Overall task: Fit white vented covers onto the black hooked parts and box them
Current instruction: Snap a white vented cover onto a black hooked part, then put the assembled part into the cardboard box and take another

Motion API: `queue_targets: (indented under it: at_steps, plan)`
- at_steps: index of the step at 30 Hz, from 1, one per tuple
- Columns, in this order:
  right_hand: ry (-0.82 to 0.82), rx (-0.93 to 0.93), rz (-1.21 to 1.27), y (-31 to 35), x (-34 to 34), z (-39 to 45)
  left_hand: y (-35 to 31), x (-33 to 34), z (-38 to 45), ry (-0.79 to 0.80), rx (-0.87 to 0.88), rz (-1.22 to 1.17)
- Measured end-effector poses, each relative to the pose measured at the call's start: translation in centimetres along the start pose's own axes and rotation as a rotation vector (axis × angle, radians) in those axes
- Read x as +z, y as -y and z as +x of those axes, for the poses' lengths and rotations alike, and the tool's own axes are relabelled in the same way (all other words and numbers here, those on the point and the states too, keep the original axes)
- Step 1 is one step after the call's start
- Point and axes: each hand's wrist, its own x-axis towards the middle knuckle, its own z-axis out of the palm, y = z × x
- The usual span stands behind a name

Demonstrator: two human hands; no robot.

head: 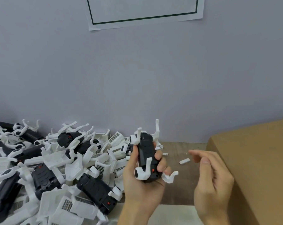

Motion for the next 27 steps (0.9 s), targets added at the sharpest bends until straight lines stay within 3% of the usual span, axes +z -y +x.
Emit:
queue_targets:
  at_steps: [5,11,15,17,19,24,27]
  plan:
    - [0.027,0.123,-0.045,-0.3,-0.1,0.0,1.3,-0.2,1.3,-0.391,0.12,0.486]
    - [0.362,0.071,-0.252,-0.2,0.2,-0.3,2.1,0.1,1.1,-0.428,0.213,0.821]
    - [0.673,0.007,-0.471,0.5,0.4,-0.6,1.7,0.3,1.2,-0.554,0.177,0.787]
    - [0.75,0.012,-0.634,0.3,0.7,-0.8,1.3,0.4,1.4,-0.549,0.145,0.764]
    - [0.717,0.096,-0.657,0.4,0.7,-0.7,1.1,0.7,1.4,-0.493,0.185,0.845]
    - [0.505,0.501,-0.294,0.5,0.5,0.1,0.7,0.9,1.0,-0.333,0.266,0.919]
    - [0.398,0.764,-0.117,0.8,-0.1,1.2,0.7,0.3,1.0,-0.406,0.579,1.083]
